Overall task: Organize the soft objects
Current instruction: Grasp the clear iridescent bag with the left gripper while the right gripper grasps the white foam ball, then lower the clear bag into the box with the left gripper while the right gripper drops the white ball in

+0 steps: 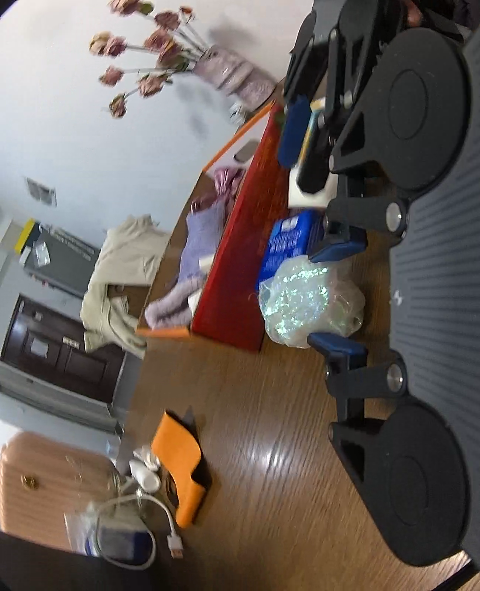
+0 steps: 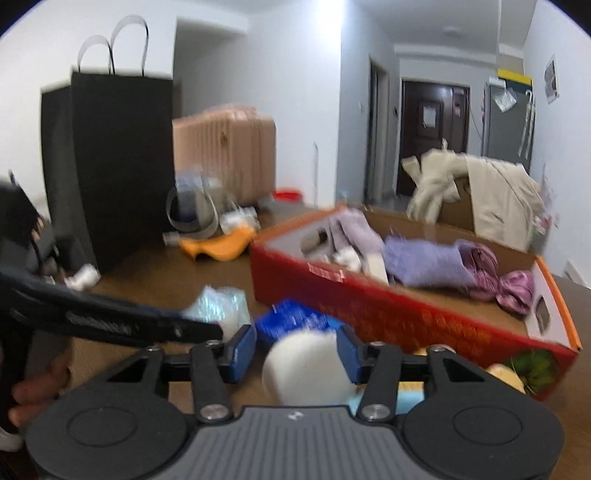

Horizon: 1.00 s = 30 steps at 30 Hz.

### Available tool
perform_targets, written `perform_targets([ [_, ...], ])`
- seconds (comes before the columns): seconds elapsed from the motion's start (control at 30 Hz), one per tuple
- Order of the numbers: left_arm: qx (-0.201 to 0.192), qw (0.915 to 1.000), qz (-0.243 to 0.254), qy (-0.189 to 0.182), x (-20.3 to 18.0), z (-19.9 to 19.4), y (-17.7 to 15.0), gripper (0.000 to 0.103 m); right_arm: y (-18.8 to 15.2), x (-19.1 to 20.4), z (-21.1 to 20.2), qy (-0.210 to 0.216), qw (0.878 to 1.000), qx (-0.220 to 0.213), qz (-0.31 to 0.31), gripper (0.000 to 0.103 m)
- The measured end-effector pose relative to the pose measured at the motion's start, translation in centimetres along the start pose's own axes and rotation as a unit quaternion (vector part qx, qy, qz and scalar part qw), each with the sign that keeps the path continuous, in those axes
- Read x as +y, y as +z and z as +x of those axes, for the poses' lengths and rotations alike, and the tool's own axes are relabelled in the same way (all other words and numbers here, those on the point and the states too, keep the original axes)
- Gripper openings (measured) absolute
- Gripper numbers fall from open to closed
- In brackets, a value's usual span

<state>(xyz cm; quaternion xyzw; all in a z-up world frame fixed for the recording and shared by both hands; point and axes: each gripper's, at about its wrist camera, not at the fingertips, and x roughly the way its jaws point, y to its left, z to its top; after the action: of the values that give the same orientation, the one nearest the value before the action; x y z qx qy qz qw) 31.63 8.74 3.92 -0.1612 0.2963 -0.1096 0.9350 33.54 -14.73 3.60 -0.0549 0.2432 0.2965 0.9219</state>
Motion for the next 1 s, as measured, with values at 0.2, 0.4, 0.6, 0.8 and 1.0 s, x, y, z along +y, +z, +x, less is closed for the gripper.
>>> perform_targets([
  [0.2,-0.001,1.0000,0.002,0.005,0.0,-0.1,0.1,0.043,-0.8,-2.1,0.7,-0.009,0.999,0.047,0.019,0.074],
  [0.4,-0.002,0.9999,0.015,0.006,-0.3,0.2,-0.2,0.037,-1.1,-1.5,2.3,-0.004,0.998,0.065,0.008,0.056],
  [0.6,-0.017,0.9997,0.017,-0.001,-0.5,-0.5,-0.3,0.027,-0.2,-0.4,-0.1,-0.010,1.000,0.015,0.012,0.056],
  [0.8,-0.038,0.9985,0.027,-0.029,-3.4,-4.9,-1.1,0.027,0.6,-0.2,-8.3,-0.039,0.997,-0.063,0.017,0.056],
  [1.0,-0.047,0.9935,0.081,-0.065,-9.0,-8.2,-2.5,0.027,-2.7,-1.9,-14.4,-0.079,0.993,-0.061,0.066,0.056],
])
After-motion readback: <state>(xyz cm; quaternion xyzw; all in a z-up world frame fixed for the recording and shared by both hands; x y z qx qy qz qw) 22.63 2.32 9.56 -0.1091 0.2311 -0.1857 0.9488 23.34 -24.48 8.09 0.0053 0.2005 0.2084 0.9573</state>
